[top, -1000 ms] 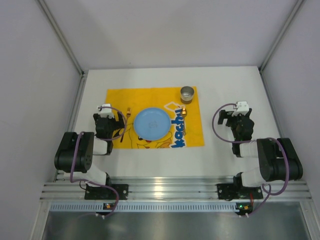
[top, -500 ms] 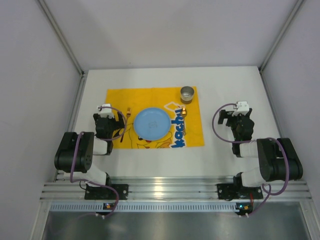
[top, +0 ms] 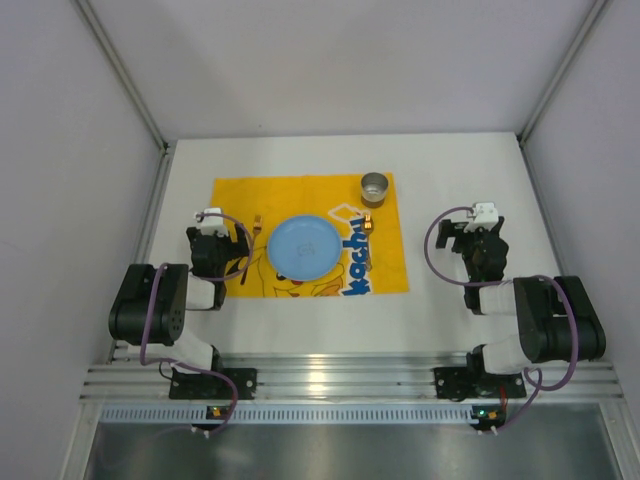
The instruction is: Set the dinner table for one person
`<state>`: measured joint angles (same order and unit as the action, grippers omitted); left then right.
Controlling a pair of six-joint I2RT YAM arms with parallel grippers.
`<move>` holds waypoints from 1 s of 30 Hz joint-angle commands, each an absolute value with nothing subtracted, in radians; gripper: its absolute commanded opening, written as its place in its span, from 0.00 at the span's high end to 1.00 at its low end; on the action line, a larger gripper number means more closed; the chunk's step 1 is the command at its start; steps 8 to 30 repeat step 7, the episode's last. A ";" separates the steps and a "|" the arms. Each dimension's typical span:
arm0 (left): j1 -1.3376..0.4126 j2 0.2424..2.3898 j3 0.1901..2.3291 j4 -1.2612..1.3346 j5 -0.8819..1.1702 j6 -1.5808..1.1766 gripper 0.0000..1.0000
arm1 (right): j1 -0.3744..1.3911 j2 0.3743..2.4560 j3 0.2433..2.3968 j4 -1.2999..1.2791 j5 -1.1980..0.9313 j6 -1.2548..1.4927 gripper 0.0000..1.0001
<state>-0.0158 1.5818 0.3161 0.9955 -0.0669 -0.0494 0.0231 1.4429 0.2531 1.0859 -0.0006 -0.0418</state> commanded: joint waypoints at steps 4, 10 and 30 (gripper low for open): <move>-0.012 1.571 0.322 1.083 -0.051 -0.044 0.01 | 0.014 1.450 0.253 1.160 -0.003 -0.038 0.00; -0.012 1.572 0.322 1.083 -0.052 -0.044 0.01 | 0.015 1.448 0.252 1.164 -0.003 -0.037 0.00; -0.012 1.572 0.322 1.083 -0.052 -0.044 0.01 | 0.015 1.448 0.252 1.164 -0.003 -0.037 0.00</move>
